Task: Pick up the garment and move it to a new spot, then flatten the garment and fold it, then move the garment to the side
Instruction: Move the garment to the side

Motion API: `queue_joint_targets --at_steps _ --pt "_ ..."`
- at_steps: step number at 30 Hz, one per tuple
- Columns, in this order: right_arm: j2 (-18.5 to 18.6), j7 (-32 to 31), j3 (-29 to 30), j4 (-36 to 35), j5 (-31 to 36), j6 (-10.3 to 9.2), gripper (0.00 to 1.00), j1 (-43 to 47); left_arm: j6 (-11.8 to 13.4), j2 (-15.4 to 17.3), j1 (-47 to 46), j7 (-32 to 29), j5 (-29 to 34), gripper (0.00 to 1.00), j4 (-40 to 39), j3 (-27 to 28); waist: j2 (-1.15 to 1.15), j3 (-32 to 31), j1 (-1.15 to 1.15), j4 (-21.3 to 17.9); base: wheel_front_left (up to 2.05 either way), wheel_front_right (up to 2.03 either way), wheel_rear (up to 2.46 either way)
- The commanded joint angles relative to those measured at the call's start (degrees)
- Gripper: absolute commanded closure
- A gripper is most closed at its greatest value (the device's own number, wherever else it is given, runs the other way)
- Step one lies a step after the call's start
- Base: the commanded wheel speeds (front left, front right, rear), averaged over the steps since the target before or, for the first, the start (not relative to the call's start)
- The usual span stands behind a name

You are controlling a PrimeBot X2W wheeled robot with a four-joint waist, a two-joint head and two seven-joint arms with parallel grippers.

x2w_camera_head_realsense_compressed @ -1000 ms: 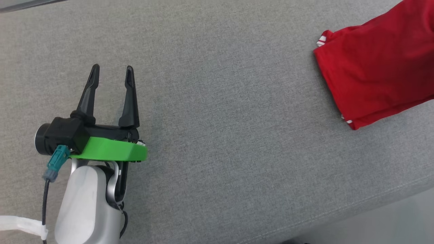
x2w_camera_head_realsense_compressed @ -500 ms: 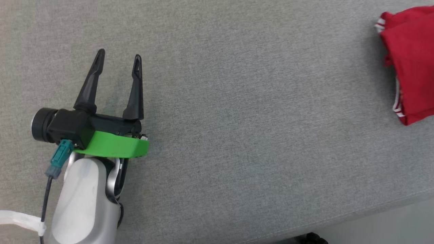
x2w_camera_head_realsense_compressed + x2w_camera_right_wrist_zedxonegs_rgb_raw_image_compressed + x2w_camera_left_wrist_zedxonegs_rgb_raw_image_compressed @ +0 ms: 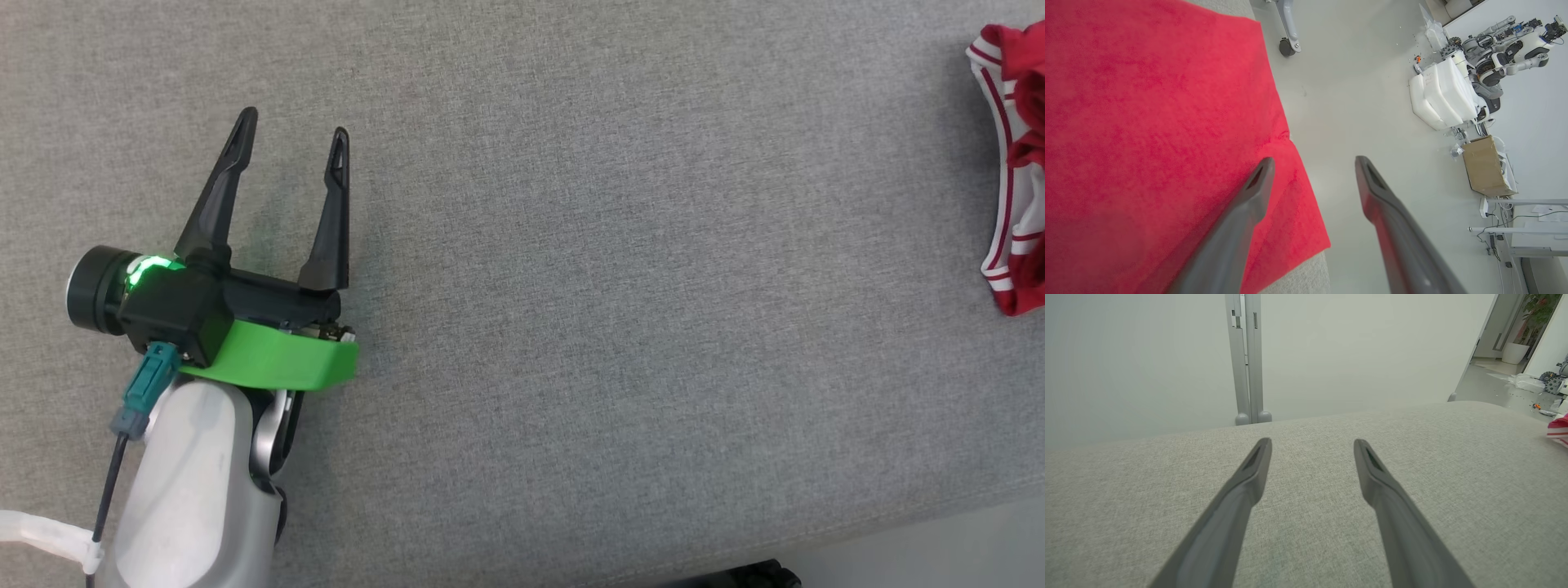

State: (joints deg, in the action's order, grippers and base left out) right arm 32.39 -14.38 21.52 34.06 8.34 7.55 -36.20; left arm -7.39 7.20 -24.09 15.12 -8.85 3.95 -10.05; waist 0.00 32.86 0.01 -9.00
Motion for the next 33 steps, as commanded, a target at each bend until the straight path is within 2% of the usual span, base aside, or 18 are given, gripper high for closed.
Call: queue_joint_targets --at_steps 1,5,10,16,20,22,28,33 --pt "-0.58 1.36 0.48 -0.09 0.8 -0.15 0.0 0.79 -0.14 0.42 0.06 -0.01 0.09 0.0 -0.26 -0.25 0.0 -0.71 -0.01 0.1 0.0 0.0 0.0" --pt "-2.74 6.74 0.35 -2.08 1.37 -0.15 0.0 1.26 -0.14 1.0 1.35 -0.01 -2.07 0.0 -1.27 -0.69 0.0 -2.29 -0.01 0.31 0.0 0.0 0.0" --pt "-6.89 17.3 -2.12 -7.82 0.85 -0.15 0.0 3.02 -0.15 0.51 3.29 -0.01 -4.58 0.0 -0.28 0.34 0.0 -5.35 -0.01 0.91 0.0 0.0 0.0" --pt "-13.76 26.13 -5.22 -15.99 -4.99 -0.15 0.0 8.0 -0.15 -1.05 5.46 -0.01 -6.59 0.0 2.01 2.26 0.0 -9.88 -0.01 2.88 0.0 0.0 0.0" --pt "-17.8 28.05 -6.57 -20.29 -8.91 -0.14 0.0 12.53 -0.15 -2.4 7.03 -0.01 -6.73 0.0 4.32 4.75 0.0 -13.58 -0.01 4.79 0.0 0.0 0.0" --pt "-18.7 28.55 -7.18 -21.27 -10.43 -0.14 0.0 14.57 -0.15 -3.0 7.74 -0.01 -6.58 0.0 5.58 6.0 0.0 -15.56 -0.01 5.87 0.0 0.0 0.0" --pt "-21.51 29.31 -10.76 -20.18 -12.18 -0.14 0.0 19.9 -0.15 -3.97 9.75 -0.01 -5.58 0.0 10.09 9.33 0.0 -21.46 -0.01 8.88 0.0 0.0 0.0" --pt "-24.07 29.62 -13.68 -17.89 -13.41 -0.14 0.0 22.33 -0.15 -4.21 11.47 -0.01 -4.81 0.0 13.28 11.97 0.0 -25.17 -0.01 9.93 0.0 0.0 0.0"
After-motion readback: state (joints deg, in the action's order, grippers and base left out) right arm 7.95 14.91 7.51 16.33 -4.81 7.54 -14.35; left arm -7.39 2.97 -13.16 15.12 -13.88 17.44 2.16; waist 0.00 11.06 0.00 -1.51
